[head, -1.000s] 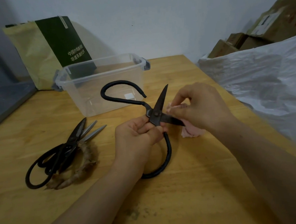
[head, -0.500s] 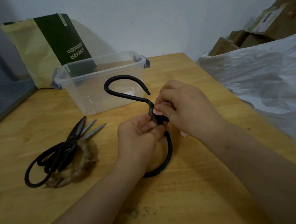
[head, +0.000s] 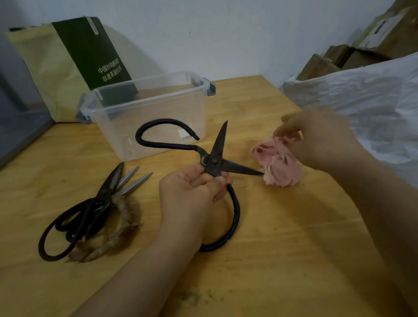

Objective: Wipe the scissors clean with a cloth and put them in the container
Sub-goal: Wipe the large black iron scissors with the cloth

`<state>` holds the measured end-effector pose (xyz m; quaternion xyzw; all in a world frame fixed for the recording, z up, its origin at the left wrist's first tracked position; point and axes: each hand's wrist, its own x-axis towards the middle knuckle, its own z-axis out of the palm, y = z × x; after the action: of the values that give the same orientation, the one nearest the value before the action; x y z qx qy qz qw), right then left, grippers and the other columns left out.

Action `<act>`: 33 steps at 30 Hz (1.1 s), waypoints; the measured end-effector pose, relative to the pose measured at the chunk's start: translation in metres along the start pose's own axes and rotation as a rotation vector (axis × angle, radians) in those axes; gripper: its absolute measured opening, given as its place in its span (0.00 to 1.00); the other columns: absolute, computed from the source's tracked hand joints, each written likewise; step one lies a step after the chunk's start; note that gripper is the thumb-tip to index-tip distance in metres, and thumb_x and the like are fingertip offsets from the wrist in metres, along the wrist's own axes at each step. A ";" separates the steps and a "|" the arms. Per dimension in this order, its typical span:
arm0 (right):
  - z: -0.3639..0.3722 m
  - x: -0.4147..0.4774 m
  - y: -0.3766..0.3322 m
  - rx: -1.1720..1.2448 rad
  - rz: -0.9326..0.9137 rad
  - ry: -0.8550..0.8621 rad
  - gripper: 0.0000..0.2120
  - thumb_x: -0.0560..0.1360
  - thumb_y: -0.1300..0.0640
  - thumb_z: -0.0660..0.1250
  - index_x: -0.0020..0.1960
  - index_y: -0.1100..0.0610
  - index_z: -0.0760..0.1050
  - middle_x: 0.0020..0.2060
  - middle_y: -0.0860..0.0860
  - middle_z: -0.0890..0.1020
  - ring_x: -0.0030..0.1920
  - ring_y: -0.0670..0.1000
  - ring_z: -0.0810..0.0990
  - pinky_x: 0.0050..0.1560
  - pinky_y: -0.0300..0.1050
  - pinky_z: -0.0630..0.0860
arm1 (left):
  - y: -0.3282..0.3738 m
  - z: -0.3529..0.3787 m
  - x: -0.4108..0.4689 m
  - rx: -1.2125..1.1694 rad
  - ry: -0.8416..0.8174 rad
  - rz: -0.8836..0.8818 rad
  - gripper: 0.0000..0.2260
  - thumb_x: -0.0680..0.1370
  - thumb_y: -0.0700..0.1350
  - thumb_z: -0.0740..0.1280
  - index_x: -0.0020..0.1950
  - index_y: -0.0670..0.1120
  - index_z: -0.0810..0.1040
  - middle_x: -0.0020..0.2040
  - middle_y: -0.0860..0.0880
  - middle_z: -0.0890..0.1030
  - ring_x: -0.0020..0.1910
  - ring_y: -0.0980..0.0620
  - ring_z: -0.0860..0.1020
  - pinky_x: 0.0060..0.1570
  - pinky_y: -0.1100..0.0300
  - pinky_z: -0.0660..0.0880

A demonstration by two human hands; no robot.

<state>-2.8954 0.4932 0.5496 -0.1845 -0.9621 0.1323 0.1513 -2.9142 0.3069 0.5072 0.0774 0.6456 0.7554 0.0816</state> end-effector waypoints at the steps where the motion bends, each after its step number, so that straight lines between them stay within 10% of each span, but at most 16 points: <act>1: -0.002 0.000 0.002 -0.085 0.004 0.051 0.17 0.75 0.63 0.64 0.58 0.47 0.79 0.66 0.47 0.74 0.67 0.54 0.65 0.63 0.51 0.62 | 0.000 0.000 0.000 0.000 0.004 -0.008 0.11 0.72 0.27 0.67 0.52 0.37 0.81 0.41 0.43 0.85 0.38 0.54 0.83 0.38 0.66 0.80; 4: -0.010 -0.003 -0.001 0.066 -0.124 0.192 0.17 0.72 0.66 0.63 0.52 0.48 0.82 0.61 0.47 0.78 0.62 0.52 0.71 0.61 0.48 0.68 | 0.000 0.000 0.000 0.008 0.005 -0.019 0.11 0.73 0.28 0.67 0.53 0.37 0.80 0.41 0.43 0.85 0.38 0.55 0.84 0.38 0.67 0.79; 7: -0.016 -0.010 -0.003 0.282 -0.178 -0.079 0.11 0.72 0.60 0.68 0.49 0.46 0.81 0.50 0.45 0.79 0.48 0.42 0.76 0.41 0.35 0.71 | 0.000 0.000 0.001 0.000 0.004 -0.031 0.11 0.73 0.28 0.67 0.53 0.37 0.80 0.41 0.43 0.85 0.37 0.55 0.83 0.38 0.67 0.79; 10: -0.008 -0.007 0.006 -0.163 -0.127 -0.366 0.23 0.64 0.47 0.76 0.58 0.47 0.77 0.54 0.47 0.77 0.51 0.48 0.75 0.48 0.44 0.75 | 0.000 0.000 0.000 0.011 0.006 -0.030 0.11 0.73 0.28 0.67 0.52 0.38 0.81 0.41 0.44 0.85 0.38 0.55 0.83 0.38 0.67 0.79; 16: 0.025 0.010 0.001 0.060 -0.077 -0.142 0.19 0.74 0.48 0.68 0.63 0.53 0.75 0.62 0.50 0.75 0.59 0.52 0.74 0.57 0.49 0.73 | 0.001 0.002 -0.001 0.034 -0.015 -0.010 0.11 0.73 0.29 0.67 0.49 0.42 0.81 0.39 0.46 0.85 0.40 0.54 0.84 0.40 0.66 0.80; 22: 0.021 0.012 0.007 0.283 -0.076 0.024 0.07 0.75 0.55 0.68 0.52 0.51 0.82 0.47 0.46 0.82 0.47 0.45 0.77 0.47 0.40 0.71 | 0.000 0.001 -0.001 0.051 -0.016 0.006 0.11 0.73 0.29 0.68 0.50 0.42 0.81 0.40 0.45 0.85 0.40 0.53 0.84 0.39 0.66 0.79; 33: 0.027 -0.016 -0.038 0.396 -0.514 0.130 0.07 0.72 0.51 0.71 0.47 0.52 0.84 0.45 0.46 0.81 0.46 0.45 0.78 0.47 0.46 0.76 | -0.001 0.004 -0.002 0.060 -0.063 0.106 0.13 0.72 0.27 0.67 0.50 0.42 0.81 0.40 0.46 0.85 0.40 0.54 0.84 0.39 0.66 0.79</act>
<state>-2.9020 0.4475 0.5330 0.0894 -0.9211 0.2622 0.2736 -2.9111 0.3102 0.5070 0.1378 0.6601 0.7360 0.0593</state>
